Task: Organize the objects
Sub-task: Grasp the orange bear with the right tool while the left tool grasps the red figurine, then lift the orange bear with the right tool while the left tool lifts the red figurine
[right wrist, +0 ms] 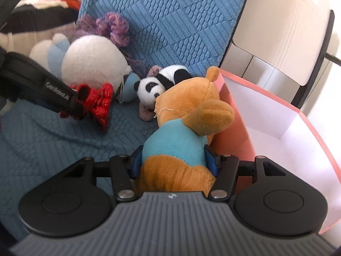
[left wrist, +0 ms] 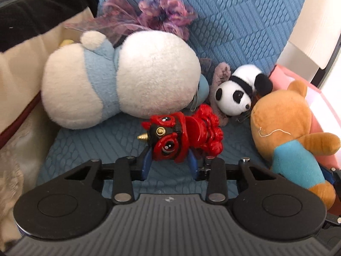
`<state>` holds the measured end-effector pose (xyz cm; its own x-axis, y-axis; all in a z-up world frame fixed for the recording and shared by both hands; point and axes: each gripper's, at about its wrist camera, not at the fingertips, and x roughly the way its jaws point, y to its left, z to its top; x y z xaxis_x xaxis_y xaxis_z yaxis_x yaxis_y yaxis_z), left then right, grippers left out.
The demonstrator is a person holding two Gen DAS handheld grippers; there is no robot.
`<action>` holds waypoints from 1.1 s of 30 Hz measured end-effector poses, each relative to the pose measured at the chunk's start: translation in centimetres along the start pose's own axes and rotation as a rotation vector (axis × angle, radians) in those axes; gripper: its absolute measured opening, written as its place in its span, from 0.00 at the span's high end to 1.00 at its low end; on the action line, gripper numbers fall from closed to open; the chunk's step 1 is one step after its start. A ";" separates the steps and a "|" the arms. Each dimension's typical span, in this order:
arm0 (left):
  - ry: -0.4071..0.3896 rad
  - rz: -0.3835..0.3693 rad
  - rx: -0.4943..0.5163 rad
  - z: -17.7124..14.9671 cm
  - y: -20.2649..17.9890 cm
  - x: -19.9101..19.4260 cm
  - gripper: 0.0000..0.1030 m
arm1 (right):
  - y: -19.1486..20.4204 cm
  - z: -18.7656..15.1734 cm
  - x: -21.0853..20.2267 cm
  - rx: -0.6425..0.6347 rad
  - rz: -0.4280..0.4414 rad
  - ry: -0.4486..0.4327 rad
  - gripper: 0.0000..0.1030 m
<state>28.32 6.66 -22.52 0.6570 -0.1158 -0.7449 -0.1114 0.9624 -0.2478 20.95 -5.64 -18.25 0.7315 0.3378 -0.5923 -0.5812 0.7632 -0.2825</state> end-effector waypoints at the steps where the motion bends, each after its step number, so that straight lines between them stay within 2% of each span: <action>1: -0.001 0.013 -0.013 -0.2 -0.2 -0.4 0.59 | -0.1 -0.1 -0.5 0.012 0.011 -0.003 0.42; 5: -0.023 0.028 -0.012 -0.5 -0.3 -2.7 0.59 | -0.3 -0.3 -2.3 0.074 0.070 -0.010 0.42; 9: -0.036 0.065 0.038 -1.1 -1.0 -4.6 0.59 | -0.8 -0.5 -4.4 0.175 0.176 0.000 0.42; 12: -0.028 0.071 0.057 -1.8 -1.4 -5.6 0.59 | -1.0 -1.1 -5.1 0.279 0.263 0.050 0.42; 14: -0.027 0.079 0.099 -2.4 -1.9 -6.1 0.59 | -1.2 -1.6 -5.3 0.336 0.287 0.069 0.40; 17: -0.021 0.078 0.127 -2.7 -2.7 -6.0 0.59 | -1.3 -1.7 -5.4 0.331 0.265 0.062 0.37; 19: -0.011 0.063 0.117 -2.6 -2.9 -5.8 0.54 | -1.4 -1.6 -6.2 0.292 0.231 0.026 0.37; 21: -0.001 0.045 0.097 -2.5 -2.8 -5.7 0.43 | -1.1 -1.4 -7.1 0.225 0.178 -0.030 0.34; 24: 0.023 0.015 0.031 -2.5 -2.3 -5.4 0.25 | -1.2 -1.3 -7.9 0.191 0.128 -0.069 0.24; 25: 0.027 0.010 0.005 -2.5 -2.1 -5.3 0.23 | -1.0 -1.3 -8.0 0.173 0.113 -0.076 0.23; 29: 0.085 0.000 -0.098 -2.6 -0.7 -4.2 0.21 | 0.3 -0.9 -7.9 0.073 0.071 -0.098 0.23; 33: 0.068 -0.008 -0.148 -2.5 0.3 -4.1 0.21 | 1.8 -0.3 -7.5 -0.054 0.020 -0.112 0.23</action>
<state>23.74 6.84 -21.07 0.6065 -0.1447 -0.7818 -0.2185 0.9151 -0.3389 14.29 -7.00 -14.53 0.7532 0.4140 -0.5112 -0.6121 0.7258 -0.3140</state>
